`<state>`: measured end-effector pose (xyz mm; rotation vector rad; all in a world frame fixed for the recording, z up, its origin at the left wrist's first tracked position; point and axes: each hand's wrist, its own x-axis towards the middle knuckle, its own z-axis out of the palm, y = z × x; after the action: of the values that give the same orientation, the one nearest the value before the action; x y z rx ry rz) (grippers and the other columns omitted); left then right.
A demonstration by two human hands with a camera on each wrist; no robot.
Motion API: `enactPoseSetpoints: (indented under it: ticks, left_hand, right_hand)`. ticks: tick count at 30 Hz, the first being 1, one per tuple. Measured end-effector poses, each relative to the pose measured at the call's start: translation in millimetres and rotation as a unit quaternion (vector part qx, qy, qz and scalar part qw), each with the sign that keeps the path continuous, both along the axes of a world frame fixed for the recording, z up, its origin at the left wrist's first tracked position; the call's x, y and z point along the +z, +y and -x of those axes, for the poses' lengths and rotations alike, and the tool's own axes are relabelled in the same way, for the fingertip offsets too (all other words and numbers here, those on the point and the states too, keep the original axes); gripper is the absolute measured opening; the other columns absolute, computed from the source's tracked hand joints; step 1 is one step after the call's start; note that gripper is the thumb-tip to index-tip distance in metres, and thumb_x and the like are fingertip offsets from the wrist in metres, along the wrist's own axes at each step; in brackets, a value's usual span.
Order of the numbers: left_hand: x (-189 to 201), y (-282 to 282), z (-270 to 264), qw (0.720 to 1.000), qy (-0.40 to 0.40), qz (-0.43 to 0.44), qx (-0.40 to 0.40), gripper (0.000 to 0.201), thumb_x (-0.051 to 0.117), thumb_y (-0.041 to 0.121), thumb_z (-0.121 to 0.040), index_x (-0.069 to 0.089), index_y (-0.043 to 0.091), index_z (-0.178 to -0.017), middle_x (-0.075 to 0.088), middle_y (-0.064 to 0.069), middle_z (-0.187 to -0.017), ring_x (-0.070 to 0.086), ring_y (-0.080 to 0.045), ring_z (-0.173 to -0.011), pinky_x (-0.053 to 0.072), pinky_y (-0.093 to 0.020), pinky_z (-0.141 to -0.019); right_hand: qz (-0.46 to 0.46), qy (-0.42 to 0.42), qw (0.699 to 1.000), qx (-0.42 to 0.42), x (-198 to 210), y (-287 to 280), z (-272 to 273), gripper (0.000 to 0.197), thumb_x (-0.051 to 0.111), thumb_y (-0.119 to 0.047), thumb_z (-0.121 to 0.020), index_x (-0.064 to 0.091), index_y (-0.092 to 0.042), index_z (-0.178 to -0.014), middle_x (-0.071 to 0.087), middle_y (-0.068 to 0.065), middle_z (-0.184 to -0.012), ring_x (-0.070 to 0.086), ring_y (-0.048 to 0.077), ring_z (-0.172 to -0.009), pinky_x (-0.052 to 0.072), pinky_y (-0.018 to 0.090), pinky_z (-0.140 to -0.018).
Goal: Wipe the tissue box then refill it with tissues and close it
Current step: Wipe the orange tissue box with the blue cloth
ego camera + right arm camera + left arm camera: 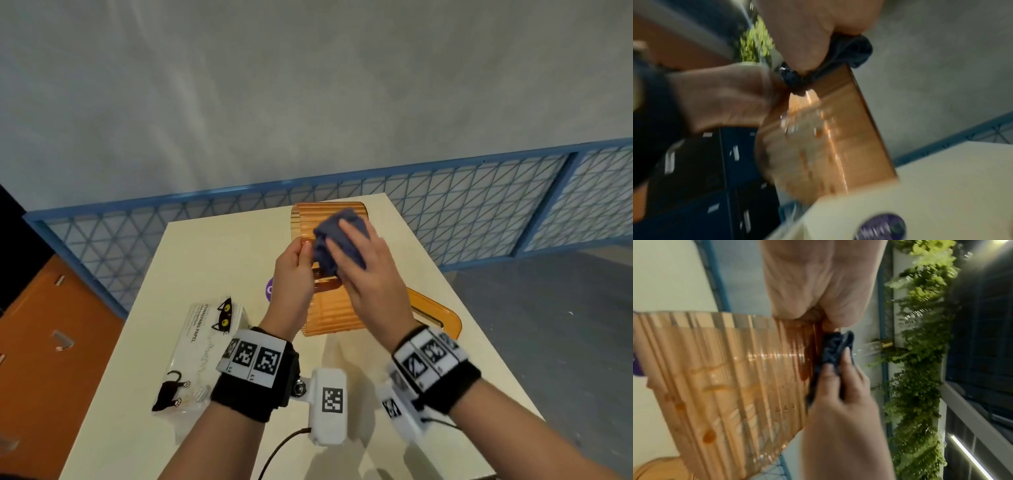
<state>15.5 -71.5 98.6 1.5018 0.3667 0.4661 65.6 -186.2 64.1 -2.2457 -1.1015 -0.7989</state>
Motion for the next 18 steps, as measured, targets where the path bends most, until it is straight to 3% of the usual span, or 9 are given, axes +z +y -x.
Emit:
enactPoseSetpoints:
  ticks: [2, 3, 5, 6, 9, 11, 14, 16, 18]
  left_hand:
    - [3.5, -4.3, -0.4, 1.000, -0.008, 0.006, -0.018, 0.031, 0.031, 0.020, -0.103, 0.058, 0.008, -0.113, 0.067, -0.016, -0.107, 0.066, -0.031, -0.097, 0.058, -0.044, -0.079]
    - [6.3, -4.6, -1.4, 1.000, -0.011, 0.015, -0.015, 0.030, 0.031, 0.019, -0.103, 0.058, 0.008, -0.112, 0.067, -0.015, -0.105, 0.067, -0.029, -0.094, 0.058, -0.042, -0.078]
    - [9.6, 0.3, -4.3, 0.999, -0.007, 0.033, 0.009, 0.029, 0.031, 0.014, -0.102, 0.059, 0.010, -0.094, 0.065, -0.011, -0.088, 0.063, -0.024, -0.081, 0.054, -0.033, -0.069]
    - [9.0, 3.2, -6.2, 0.999, -0.005, 0.037, 0.020, 0.031, 0.031, 0.014, -0.102, 0.057, 0.012, -0.084, 0.064, -0.011, -0.084, 0.061, -0.025, -0.079, 0.052, -0.033, -0.070]
    - [6.2, 4.2, -3.2, 0.998, 0.007, 0.055, 0.018, 0.036, 0.028, 0.017, -0.104, 0.056, 0.012, -0.082, 0.068, -0.022, -0.100, 0.066, -0.037, -0.093, 0.053, -0.046, -0.088]
    - [3.1, 2.6, -2.0, 0.997, 0.010, 0.081, 0.009, 0.035, 0.025, 0.018, -0.104, 0.053, 0.011, -0.084, 0.069, -0.018, -0.095, 0.068, -0.035, -0.086, 0.056, -0.042, -0.083]
    - [1.9, 1.8, -3.9, 0.998, 0.000, 0.068, 0.011, 0.035, 0.028, 0.015, -0.104, 0.053, 0.013, -0.080, 0.065, -0.006, -0.080, 0.062, -0.020, -0.076, 0.054, -0.024, -0.066]
    - [1.2, 0.2, -3.8, 0.998, 0.006, 0.065, -0.002, 0.033, 0.030, 0.017, -0.103, 0.055, 0.014, -0.082, 0.064, -0.006, -0.078, 0.063, -0.020, -0.072, 0.053, -0.027, -0.060]
    - [0.7, -3.7, -0.6, 0.997, 0.019, 0.074, -0.034, 0.030, 0.029, 0.022, -0.104, 0.057, 0.014, -0.093, 0.069, -0.010, -0.089, 0.070, -0.025, -0.074, 0.057, -0.032, -0.057]
  right_hand:
    - [-0.030, 0.029, 0.999, -0.013, 19.1, 6.1, -9.9, 0.050, 0.058, -0.015, -0.088, 0.044, -0.020, -0.136, 0.039, 0.009, -0.148, 0.028, 0.035, -0.138, 0.036, 0.049, -0.109]
    - [-0.027, 0.021, 0.999, -0.014, 17.5, 6.3, -8.6, 0.050, 0.058, -0.015, -0.088, 0.045, -0.020, -0.136, 0.039, 0.008, -0.148, 0.028, 0.036, -0.139, 0.035, 0.049, -0.109]
    - [0.000, -0.020, 1.000, -0.005, -5.1, -1.2, 6.1, 0.050, 0.056, -0.015, -0.087, 0.044, -0.022, -0.135, 0.036, 0.005, -0.147, 0.027, 0.034, -0.138, 0.034, 0.048, -0.110]
    - [0.016, -0.039, 0.999, 0.009, -21.9, -8.0, 16.0, 0.050, 0.054, -0.014, -0.087, 0.043, -0.024, -0.135, 0.034, 0.002, -0.146, 0.027, 0.033, -0.138, 0.034, 0.048, -0.110]
    - [0.062, -0.069, 0.994, 0.059, -59.9, -29.3, 33.6, 0.051, 0.049, -0.014, -0.087, 0.041, -0.029, -0.134, 0.034, -0.001, -0.145, 0.029, 0.031, -0.137, 0.037, 0.050, -0.108]
    - [0.087, -0.086, 0.990, 0.075, -60.5, -35.7, 28.5, 0.057, 0.056, -0.012, -0.084, 0.040, -0.031, -0.135, 0.034, -0.002, -0.145, 0.029, 0.029, -0.137, 0.032, 0.049, -0.108]
    - [0.084, -0.064, 0.990, 0.093, -33.7, -33.1, 6.9, 0.059, 0.064, -0.013, -0.081, 0.043, -0.031, -0.133, 0.036, -0.001, -0.144, 0.033, 0.030, -0.135, 0.034, 0.049, -0.109]
    - [0.056, -0.006, 0.994, 0.099, -3.2, -24.9, -11.4, 0.052, 0.057, -0.014, -0.085, 0.046, -0.027, -0.134, 0.040, 0.002, -0.144, 0.037, 0.031, -0.134, 0.038, 0.049, -0.107]
    - [0.033, 0.048, 0.995, 0.083, 31.2, -15.7, -31.4, 0.052, 0.054, -0.010, -0.088, 0.046, -0.024, -0.137, 0.042, 0.005, -0.145, 0.037, 0.028, -0.135, 0.037, 0.045, -0.110]
